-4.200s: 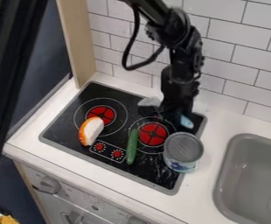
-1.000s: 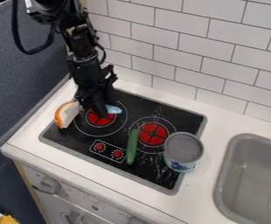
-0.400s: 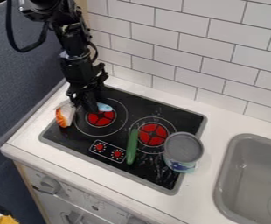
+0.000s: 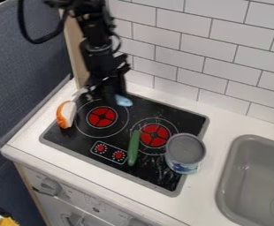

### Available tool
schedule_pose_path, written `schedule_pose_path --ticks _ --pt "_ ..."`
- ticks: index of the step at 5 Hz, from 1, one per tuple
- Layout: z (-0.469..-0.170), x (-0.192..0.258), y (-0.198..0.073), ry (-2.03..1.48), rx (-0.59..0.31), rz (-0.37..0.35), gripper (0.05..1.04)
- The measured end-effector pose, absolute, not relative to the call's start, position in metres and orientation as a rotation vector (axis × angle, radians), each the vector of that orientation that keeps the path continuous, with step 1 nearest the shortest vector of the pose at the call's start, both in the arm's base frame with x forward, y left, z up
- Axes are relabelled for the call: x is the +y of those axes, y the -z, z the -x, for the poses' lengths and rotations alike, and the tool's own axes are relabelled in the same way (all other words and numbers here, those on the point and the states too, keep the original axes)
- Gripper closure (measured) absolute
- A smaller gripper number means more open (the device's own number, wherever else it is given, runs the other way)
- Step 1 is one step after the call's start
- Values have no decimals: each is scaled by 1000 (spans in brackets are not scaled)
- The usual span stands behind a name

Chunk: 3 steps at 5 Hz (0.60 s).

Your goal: Moved the blue spatula to the centre of the burner

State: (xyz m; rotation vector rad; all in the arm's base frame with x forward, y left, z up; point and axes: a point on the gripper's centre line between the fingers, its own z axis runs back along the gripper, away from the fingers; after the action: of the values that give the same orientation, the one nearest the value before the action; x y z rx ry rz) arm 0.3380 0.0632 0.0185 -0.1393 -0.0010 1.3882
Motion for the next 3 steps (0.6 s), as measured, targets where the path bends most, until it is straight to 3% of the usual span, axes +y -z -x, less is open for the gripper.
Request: schedule_pose_path --ticks 1,3 --pt "-346 50 -19 -1331 -48 129 745" --pt "-361 43 26 -1352 -40 100 745"
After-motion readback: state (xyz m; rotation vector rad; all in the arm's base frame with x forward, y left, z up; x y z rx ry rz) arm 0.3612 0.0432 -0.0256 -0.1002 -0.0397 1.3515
